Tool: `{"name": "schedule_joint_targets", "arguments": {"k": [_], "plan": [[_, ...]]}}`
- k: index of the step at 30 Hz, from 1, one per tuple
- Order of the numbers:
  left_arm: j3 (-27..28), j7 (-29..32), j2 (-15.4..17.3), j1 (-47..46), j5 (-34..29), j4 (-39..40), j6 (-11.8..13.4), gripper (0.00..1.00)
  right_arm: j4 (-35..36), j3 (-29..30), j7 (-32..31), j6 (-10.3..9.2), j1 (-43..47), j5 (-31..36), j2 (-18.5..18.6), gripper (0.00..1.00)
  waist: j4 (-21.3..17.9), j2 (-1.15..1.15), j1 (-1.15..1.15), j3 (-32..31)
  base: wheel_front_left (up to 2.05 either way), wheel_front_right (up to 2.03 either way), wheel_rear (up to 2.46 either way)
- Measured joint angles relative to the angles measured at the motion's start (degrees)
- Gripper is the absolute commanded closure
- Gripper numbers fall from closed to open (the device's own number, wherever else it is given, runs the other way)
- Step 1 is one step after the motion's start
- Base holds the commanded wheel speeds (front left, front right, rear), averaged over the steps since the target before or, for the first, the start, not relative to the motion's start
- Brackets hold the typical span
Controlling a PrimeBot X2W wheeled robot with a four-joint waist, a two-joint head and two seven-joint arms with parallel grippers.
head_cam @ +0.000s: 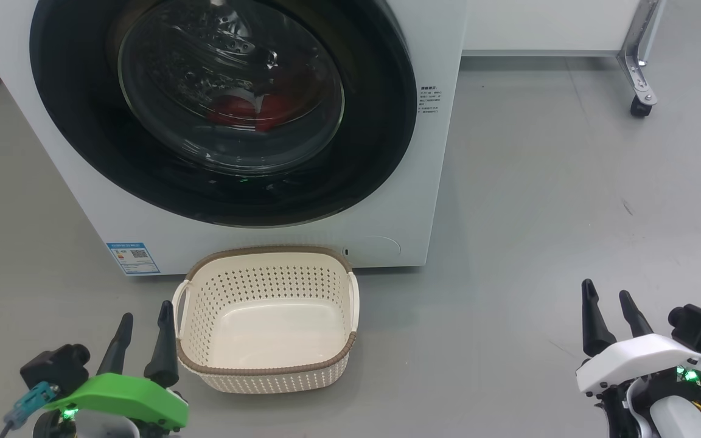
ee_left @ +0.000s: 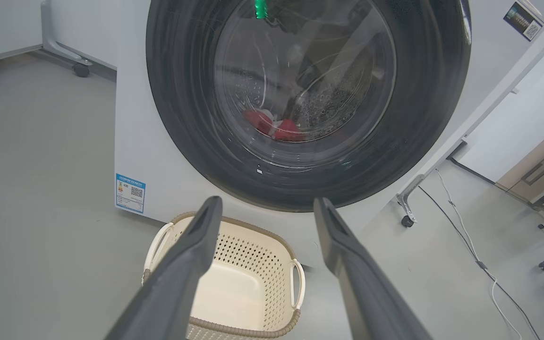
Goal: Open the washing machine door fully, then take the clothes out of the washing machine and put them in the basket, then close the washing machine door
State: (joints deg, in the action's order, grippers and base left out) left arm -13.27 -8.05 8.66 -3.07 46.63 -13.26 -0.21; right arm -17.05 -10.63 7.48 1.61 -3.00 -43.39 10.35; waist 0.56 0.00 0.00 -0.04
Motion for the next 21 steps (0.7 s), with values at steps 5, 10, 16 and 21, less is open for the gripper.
{"name": "schedule_joint_targets", "arguments": {"k": [5,10,16,21], "plan": [[-0.74,-1.0,-0.02,0.01,-3.16,-0.02,1.0,0.0,-0.36,-1.19,1.21,-0.66,-0.01,3.04,0.0,0.0,0.05,0.0,0.0,0.01,0.0,0.0,0.0],[-1.48,-1.75,-0.12,0.01,-6.25,-0.05,1.68,0.0,-0.59,-2.4,1.97,-1.24,-0.01,6.35,-0.07,0.0,0.12,0.0,0.0,0.03,0.0,0.0,0.0],[-1.94,-3.14,-0.2,0.02,-10.05,0.03,2.44,0.0,-0.63,-3.14,3.25,-1.83,-0.04,10.2,-0.45,0.0,0.24,0.0,0.0,0.05,0.0,0.0,0.0],[-2.45,-4.03,-0.23,0.03,-13.48,0.23,3.02,0.0,-0.55,-3.44,4.43,-2.37,-0.05,13.21,-0.86,0.0,0.27,0.0,0.0,0.04,0.0,0.0,0.0]]}}
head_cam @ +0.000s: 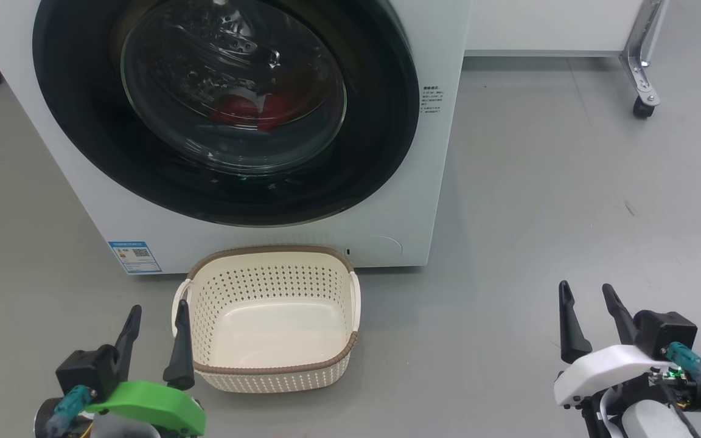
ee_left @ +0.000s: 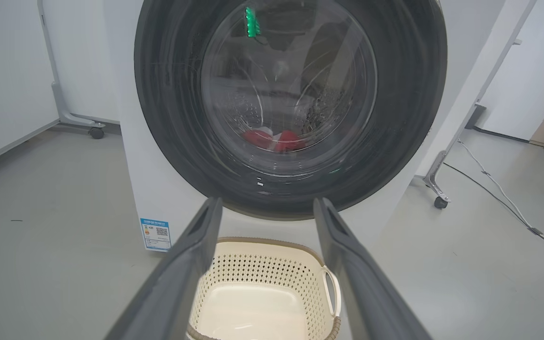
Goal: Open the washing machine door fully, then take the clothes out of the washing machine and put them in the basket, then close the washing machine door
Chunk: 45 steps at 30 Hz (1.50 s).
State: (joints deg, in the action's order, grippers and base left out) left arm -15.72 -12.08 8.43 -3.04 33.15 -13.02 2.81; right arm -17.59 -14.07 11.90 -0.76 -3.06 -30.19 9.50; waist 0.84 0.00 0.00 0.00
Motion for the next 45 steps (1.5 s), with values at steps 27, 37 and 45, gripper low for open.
{"name": "schedule_joint_targets", "arguments": {"k": [27,37,45], "plan": [[-0.89,-2.21,-0.89,0.15,-8.02,-1.02,2.03,0.0,-0.09,0.46,2.13,-1.89,0.73,8.14,-1.57,0.0,0.31,0.0,0.0,0.25,0.0,0.0,0.0],[-0.92,-2.21,-0.9,0.15,-8.55,-1.63,2.03,0.0,-0.09,0.85,2.13,-1.67,0.99,8.83,-2.0,0.0,0.32,0.0,0.0,0.17,0.0,0.0,0.0],[-1.03,-2.21,-0.93,0.19,-8.65,-3.07,2.03,0.0,-0.09,1.33,2.13,-1.04,0.99,9.54,-2.08,0.0,0.46,0.0,0.0,0.23,0.0,0.0,0.0]]}}
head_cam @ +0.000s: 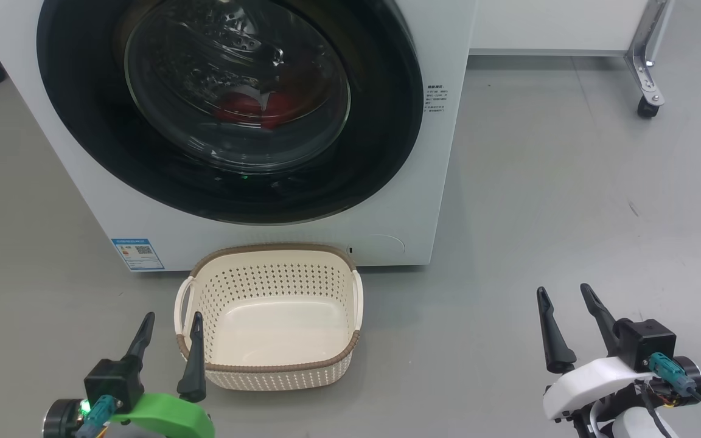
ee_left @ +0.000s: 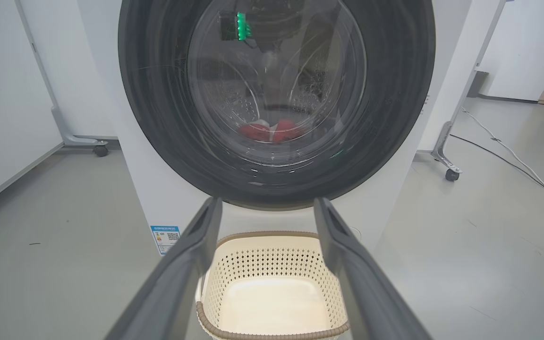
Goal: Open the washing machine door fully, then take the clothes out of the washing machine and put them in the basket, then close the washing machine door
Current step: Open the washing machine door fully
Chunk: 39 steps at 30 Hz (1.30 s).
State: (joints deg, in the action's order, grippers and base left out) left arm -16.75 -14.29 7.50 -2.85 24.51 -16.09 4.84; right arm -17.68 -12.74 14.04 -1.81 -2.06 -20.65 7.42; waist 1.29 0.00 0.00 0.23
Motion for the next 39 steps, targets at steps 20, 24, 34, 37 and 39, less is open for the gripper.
{"name": "schedule_joint_targets", "arguments": {"k": [20,24,34,37,39], "plan": [[-0.03,0.0,-0.64,-0.21,-0.56,1.02,0.0,0.0,-0.24,2.92,0.01,3.42,-2.01,-5.36,-2.15,1.0,0.52,0.0,0.0,3.57,0.0,0.0,0.0],[-0.09,0.0,-0.69,-0.88,-1.0,2.04,0.0,0.0,0.0,4.65,-0.03,5.37,-3.85,-10.01,-2.93,1.0,0.74,0.0,0.0,5.21,0.0,0.0,0.0],[-1.32,-0.1,-1.3,-5.41,-2.02,4.57,-0.09,0.0,1.18,9.17,-5.77,7.76,-11.56,-25.2,-3.87,1.0,1.57,0.0,0.0,10.82,0.0,0.0,0.0],[-1.91,-0.15,-1.44,-7.01,-2.52,5.48,-0.18,0.0,1.65,11.12,-8.51,7.81,-14.44,-32.06,-4.03,1.0,1.96,0.0,0.0,12.74,0.0,0.0,0.0],[-2.13,-0.15,-1.53,-8.21,-2.66,5.76,-0.58,0.0,1.85,12.48,-10.45,7.91,-16.72,-36.51,-4.1,1.0,2.26,0.0,0.0,14.07,0.0,0.0,0.0]]}}
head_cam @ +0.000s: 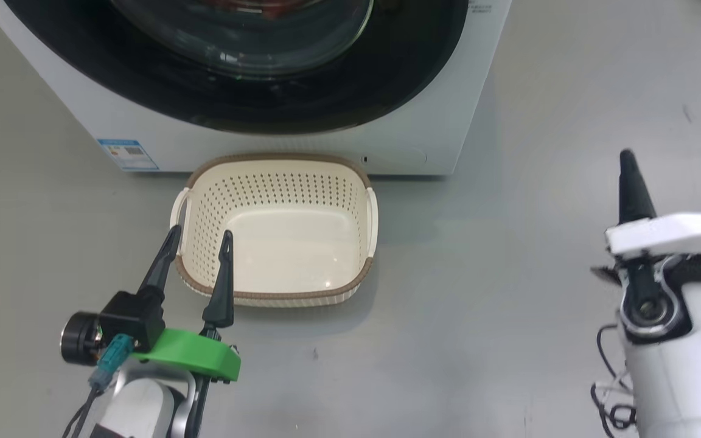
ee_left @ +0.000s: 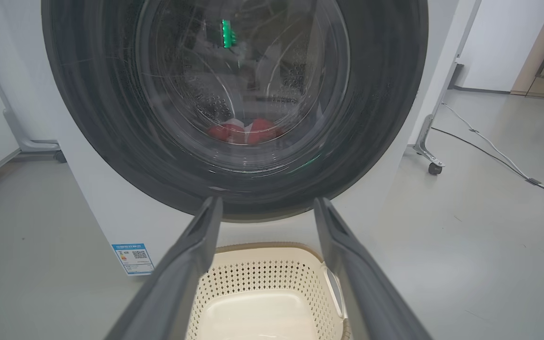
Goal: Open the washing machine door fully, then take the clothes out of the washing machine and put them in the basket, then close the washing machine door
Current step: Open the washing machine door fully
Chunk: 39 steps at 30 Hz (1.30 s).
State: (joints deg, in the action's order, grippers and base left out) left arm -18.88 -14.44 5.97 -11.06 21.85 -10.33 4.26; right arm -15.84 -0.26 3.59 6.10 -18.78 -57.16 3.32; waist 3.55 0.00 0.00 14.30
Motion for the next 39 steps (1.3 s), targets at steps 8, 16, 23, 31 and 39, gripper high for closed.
{"name": "schedule_joint_targets", "arguments": {"k": [8,16,23,31,39], "plan": [[-1.08,0.0,-0.71,-3.59,-0.32,0.7,-0.58,0.0,-0.12,3.83,-8.78,0.32,-8.81,-15.9,-0.08,1.0,1.45,0.0,0.0,5.17,0.0,0.0,0.0],[-1.76,0.0,-1.53,-5.94,-0.65,0.59,-1.14,0.0,-2.2,5.98,-16.36,0.11,-16.99,-24.15,0.08,1.0,3.27,0.0,0.0,9.33,0.0,0.0,0.0],[-2.78,-0.01,-1.91,-7.71,-0.9,-0.09,-1.88,0.0,-4.04,6.14,-20.84,-2.29,-24.3,-25.21,2.57,1.0,5.01,0.0,0.0,11.97,0.0,0.0,0.0],[-3.48,-0.01,-2.64,-9.46,-1.71,-0.96,-2.58,0.0,-7.05,5.48,-24.44,-3.35,-31.98,-26.16,3.8,1.0,7.18,0.0,0.01,13.76,0.0,0.0,0.0],[-3.91,-0.01,-3.1,-10.73,-1.71,-1.86,-3.07,0.0,-9.67,4.14,-27.51,-5.53,-39.01,-26.89,4.69,1.0,8.79,0.0,0.0,14.76,0.0,0.0,0.0]]}}
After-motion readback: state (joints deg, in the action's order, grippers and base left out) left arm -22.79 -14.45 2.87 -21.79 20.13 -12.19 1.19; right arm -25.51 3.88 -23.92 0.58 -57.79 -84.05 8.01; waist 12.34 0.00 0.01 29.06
